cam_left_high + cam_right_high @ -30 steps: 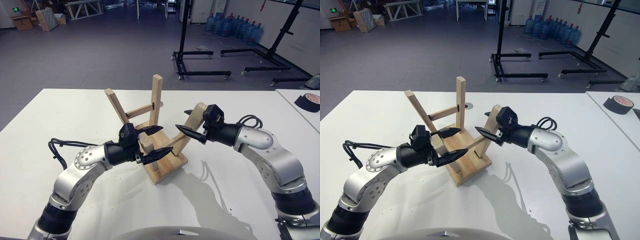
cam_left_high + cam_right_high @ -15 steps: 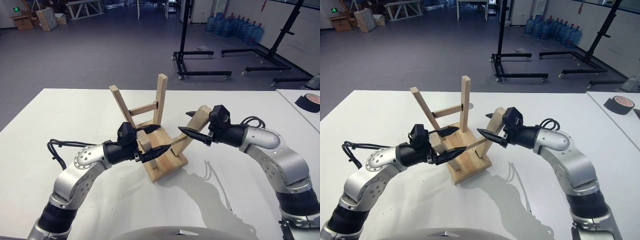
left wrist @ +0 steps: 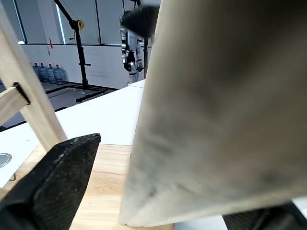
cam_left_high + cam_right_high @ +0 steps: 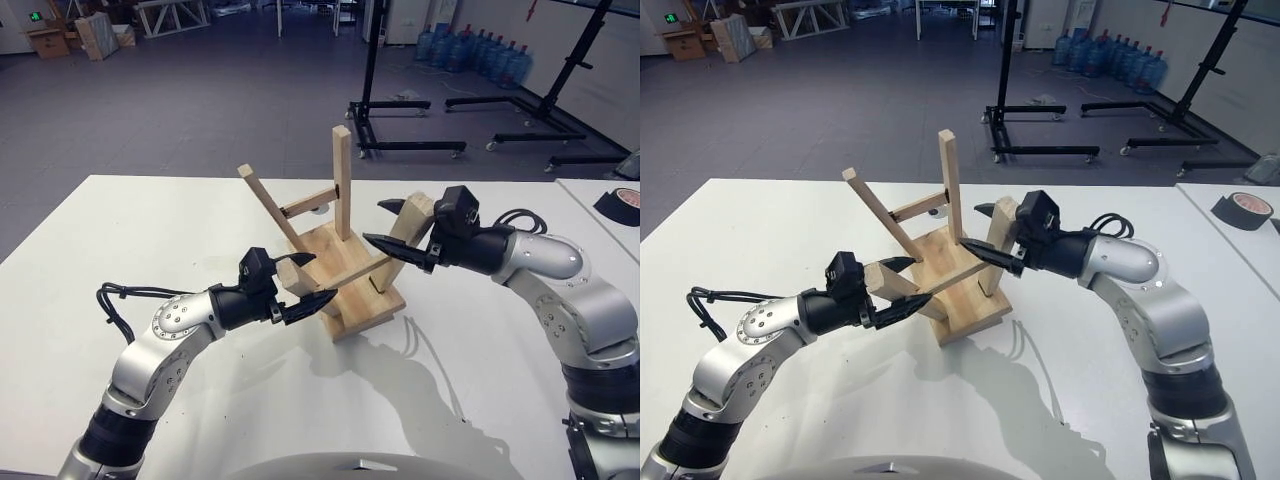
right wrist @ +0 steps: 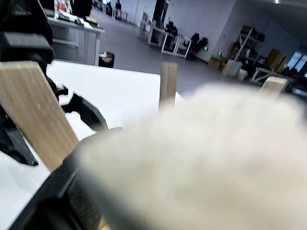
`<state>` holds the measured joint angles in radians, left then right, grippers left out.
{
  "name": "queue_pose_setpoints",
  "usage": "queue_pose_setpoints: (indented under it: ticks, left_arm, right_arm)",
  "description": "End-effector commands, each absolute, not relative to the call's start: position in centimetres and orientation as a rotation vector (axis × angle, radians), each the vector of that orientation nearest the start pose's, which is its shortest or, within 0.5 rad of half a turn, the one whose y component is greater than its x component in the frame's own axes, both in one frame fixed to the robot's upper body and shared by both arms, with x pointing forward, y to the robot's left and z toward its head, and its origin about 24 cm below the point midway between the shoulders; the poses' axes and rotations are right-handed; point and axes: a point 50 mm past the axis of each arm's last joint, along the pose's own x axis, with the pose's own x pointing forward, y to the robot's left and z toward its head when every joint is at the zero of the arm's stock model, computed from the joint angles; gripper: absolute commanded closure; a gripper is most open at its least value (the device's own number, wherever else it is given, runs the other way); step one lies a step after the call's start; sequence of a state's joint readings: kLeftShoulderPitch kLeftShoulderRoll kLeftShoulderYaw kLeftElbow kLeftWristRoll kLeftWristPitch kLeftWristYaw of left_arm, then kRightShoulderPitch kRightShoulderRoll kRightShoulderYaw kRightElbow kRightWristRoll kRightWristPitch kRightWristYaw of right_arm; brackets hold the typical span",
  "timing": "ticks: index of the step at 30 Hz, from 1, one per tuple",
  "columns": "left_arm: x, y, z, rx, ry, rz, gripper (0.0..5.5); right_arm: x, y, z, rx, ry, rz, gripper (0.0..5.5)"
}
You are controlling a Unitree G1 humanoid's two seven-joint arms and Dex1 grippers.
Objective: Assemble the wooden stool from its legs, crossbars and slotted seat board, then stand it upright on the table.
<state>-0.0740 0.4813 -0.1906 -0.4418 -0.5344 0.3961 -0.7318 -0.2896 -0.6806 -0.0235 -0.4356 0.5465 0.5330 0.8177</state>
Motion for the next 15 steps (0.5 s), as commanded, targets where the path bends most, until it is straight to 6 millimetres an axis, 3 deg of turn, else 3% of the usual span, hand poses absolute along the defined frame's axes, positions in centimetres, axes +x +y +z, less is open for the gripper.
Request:
queue_pose_setpoints:
  ticks: [1, 9, 15]
  left_arm:
    - [22.1, 11.7, 11.4, 0.005, 0.052, -1.144, 1.73]
    - [22.3, 11.9, 13.1, 0.014, -0.021, -1.139, 1.73]
    - [22.3, 12.6, 13.2, 0.015, -0.024, -1.117, 1.73]
  right_arm:
    - [25.0, -17.2, 16.1, -0.258, 0.062, 1.059, 2.49]
    - [24.8, -19.2, 15.7, -0.233, 0.081, 1.027, 2.49]
    - [24.6, -19.8, 17.1, -0.209, 0.032, 1.031, 2.49]
